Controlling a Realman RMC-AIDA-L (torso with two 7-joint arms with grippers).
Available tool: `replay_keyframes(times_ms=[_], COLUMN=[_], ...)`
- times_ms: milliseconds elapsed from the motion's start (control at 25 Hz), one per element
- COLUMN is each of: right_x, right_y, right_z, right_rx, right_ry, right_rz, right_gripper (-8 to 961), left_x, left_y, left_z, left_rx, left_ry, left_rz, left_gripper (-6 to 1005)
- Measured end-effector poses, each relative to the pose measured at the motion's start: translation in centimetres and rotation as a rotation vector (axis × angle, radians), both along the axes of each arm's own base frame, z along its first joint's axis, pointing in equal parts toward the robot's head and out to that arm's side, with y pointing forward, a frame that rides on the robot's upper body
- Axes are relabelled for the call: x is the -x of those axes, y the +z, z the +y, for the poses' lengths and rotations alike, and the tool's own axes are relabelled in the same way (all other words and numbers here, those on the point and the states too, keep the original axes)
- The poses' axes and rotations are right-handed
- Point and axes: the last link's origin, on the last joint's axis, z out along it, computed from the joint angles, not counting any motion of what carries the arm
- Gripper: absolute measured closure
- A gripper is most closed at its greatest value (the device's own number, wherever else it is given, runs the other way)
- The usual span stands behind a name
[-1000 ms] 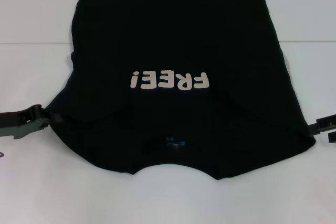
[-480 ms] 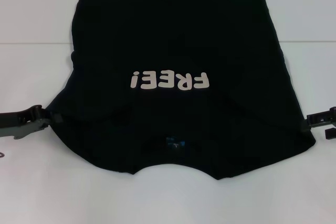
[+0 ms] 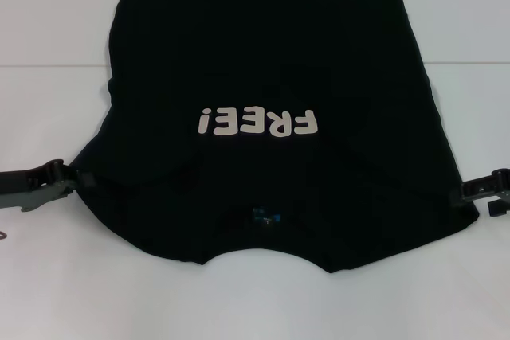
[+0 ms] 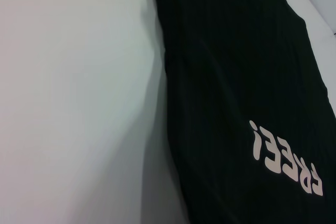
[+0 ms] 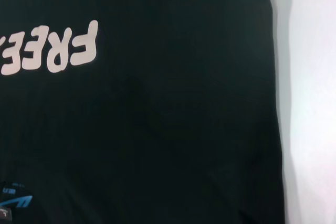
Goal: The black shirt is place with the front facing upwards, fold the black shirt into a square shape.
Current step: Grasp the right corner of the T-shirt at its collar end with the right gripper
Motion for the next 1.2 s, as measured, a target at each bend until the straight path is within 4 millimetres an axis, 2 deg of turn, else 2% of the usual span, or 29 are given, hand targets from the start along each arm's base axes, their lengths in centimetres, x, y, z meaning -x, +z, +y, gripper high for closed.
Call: replay_keyframes(times_ms=[1200], right_x=[0.12], right_y=[-1.03], right_z=[0.38], right_rx=[0.013], right_ry=[0.023], right_rz=[-0.046], right_gripper=[66], left_x=[0.00], left_y=[0.00], left_z=[0.01], left_rx=[-0.001], left_ry=[0.001], left_rz=[-0.001], left_gripper=[972])
